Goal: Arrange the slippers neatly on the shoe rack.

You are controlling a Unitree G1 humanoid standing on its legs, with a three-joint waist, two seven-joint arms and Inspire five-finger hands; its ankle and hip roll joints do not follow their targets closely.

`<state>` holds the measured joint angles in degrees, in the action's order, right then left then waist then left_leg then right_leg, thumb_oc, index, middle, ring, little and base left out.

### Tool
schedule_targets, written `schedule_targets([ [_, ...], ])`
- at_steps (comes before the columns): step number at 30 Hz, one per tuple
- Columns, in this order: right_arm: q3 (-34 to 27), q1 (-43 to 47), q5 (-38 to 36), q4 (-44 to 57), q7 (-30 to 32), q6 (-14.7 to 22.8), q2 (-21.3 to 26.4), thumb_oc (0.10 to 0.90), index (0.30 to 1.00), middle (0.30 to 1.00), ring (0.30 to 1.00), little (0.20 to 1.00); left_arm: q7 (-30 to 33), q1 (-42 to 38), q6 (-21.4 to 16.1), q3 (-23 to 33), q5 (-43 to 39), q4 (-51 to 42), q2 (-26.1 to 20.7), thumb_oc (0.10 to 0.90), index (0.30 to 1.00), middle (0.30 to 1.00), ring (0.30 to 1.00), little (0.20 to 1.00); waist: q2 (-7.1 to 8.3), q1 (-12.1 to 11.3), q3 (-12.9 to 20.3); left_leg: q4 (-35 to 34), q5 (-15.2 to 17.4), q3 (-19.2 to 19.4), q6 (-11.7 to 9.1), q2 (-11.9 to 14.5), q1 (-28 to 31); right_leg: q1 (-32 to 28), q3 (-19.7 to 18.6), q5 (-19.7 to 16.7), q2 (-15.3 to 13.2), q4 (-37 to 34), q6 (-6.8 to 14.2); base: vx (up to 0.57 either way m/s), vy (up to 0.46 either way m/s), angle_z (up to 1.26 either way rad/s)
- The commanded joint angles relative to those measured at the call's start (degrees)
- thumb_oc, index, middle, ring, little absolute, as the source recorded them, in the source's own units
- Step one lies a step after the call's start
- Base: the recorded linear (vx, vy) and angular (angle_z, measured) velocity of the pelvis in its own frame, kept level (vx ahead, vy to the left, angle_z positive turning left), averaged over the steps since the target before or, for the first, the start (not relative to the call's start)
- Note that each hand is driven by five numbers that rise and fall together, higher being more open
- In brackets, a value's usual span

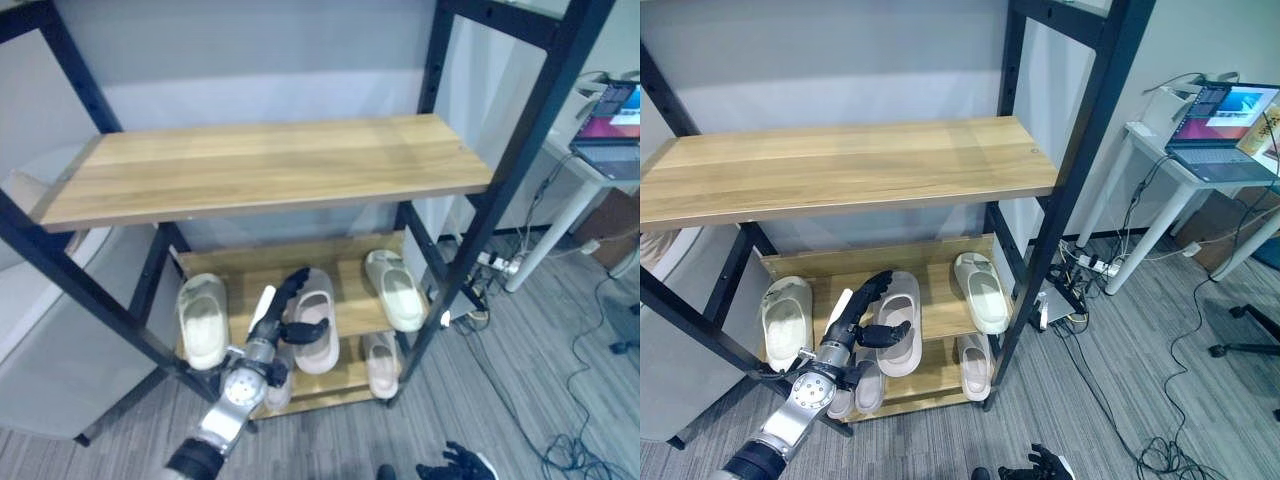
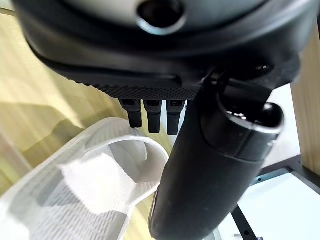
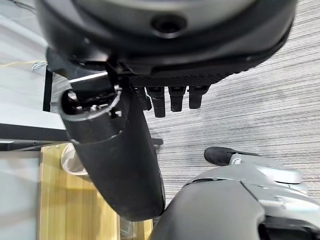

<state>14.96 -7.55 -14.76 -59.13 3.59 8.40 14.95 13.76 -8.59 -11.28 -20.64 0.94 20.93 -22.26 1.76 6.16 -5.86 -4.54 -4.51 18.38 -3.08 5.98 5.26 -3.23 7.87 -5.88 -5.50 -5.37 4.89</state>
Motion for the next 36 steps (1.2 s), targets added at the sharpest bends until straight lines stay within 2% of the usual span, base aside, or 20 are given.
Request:
schedule_targets([
  [1,1.6,0.54,-0.44,-0.25,-0.27,1.85,1.83,0.8,0.9,0.9,0.9,0.9,3.62,-12.06,-4.89,0.86,3.01,2.83,-1.37,0.8,0.9,0.9,0.9,0.9,0.59,1.18,-0.23,-0.46,1.24,-1.43,-2.04,0.06,-2.29,-4.83,0.76,7.96,1.45,1.12,2.38,0.03,0.003,-0.14],
  [10,1.72,0.19,-0.57,-0.66,-0.42,1.93,1.76,0.8,0.9,0.9,0.9,0.9,6.17,-15.77,-3.48,1.49,4.85,7.4,-1.66,0.8,0.9,0.9,0.9,0.9,0.69,2.22,0.12,-0.46,2.0,0.34,-1.99,0.17,-2.01,-3.68,-0.53,7.19,1.27,0.77,2.88,0.02,0.006,-0.12],
  [11,1.78,0.19,-0.51,-0.55,-0.43,1.98,1.77,0.8,0.9,0.9,0.9,0.9,6.4,-16.1,-3.22,1.38,5.31,7.97,-1.76,0.648,0.672,0.672,0.672,0.672,0.66,2.3,0.12,-0.46,2.05,0.42,-1.97,0.16,-2.01,-3.61,-0.58,7.18,1.23,0.76,2.9,0.02,0.008,-0.14],
  [12,1.84,0.28,-0.52,-0.48,-0.47,2.01,1.81,0.8,0.9,0.9,0.9,0.9,6.51,-16.64,-2.84,1.15,5.7,8.81,-1.8,0.461,0.392,0.392,0.392,0.392,0.6,2.36,0.11,-0.46,2.06,0.53,-1.94,0.15,-2.03,-3.53,-0.61,7.11,1.18,0.74,2.95,0.01,0.009,-0.12],
  [13,1.88,0.61,-0.55,-0.66,-0.34,1.98,1.73,0.8,0.9,0.9,0.9,0.9,6.14,-17.11,-2.4,0.73,5.82,9.67,-1.53,0.4,0.3,0.3,0.3,0.3,0.51,2.4,0.05,-0.46,2.08,0.59,-1.93,0.1,-2.13,-3.45,-0.71,7.05,1.14,0.68,2.99,0.01,0.007,-0.08],
  [21,1.51,0.52,-0.74,-0.89,-0.42,1.96,1.39,0.8,0.9,0.9,0.9,0.9,3.88,-14.86,-2.79,0.43,4.68,8.77,-0.5,0.4,0.3,0.3,0.3,0.3,0.21,2.29,0.28,-0.46,2.3,0.16,-1.87,-0.17,-1.73,-4.02,-0.56,7.32,1.17,0.61,2.74,0.0,0.001,-0.01],
  [28,0.42,0.94,-1.32,-2.1,-0.2,1.73,0.85,0.8,0.9,0.9,0.9,0.9,2.35,-10.41,-3.38,0.97,2.63,4.18,0.14,0.4,0.3,0.3,0.3,0.3,-0.02,1.55,0.29,-0.46,2.19,-0.7,-1.78,-0.37,-1.47,-4.83,0.1,7.84,1.29,0.85,2.39,0.0,0.0,0.0],
  [36,-1.33,1.93,-1.95,-3.97,-0.31,1.08,0.36,0.8,0.9,0.9,0.9,0.9,-3.35,-1.99,-5.79,2.96,-4.76,-9.36,-0.49,0.4,0.3,0.3,0.3,0.3,-0.3,-0.48,-0.2,-0.46,1.64,-1.84,-1.64,-0.56,-1.47,-5.43,1.13,8.18,1.5,1.09,1.91,-0.02,-0.01,0.01],
])
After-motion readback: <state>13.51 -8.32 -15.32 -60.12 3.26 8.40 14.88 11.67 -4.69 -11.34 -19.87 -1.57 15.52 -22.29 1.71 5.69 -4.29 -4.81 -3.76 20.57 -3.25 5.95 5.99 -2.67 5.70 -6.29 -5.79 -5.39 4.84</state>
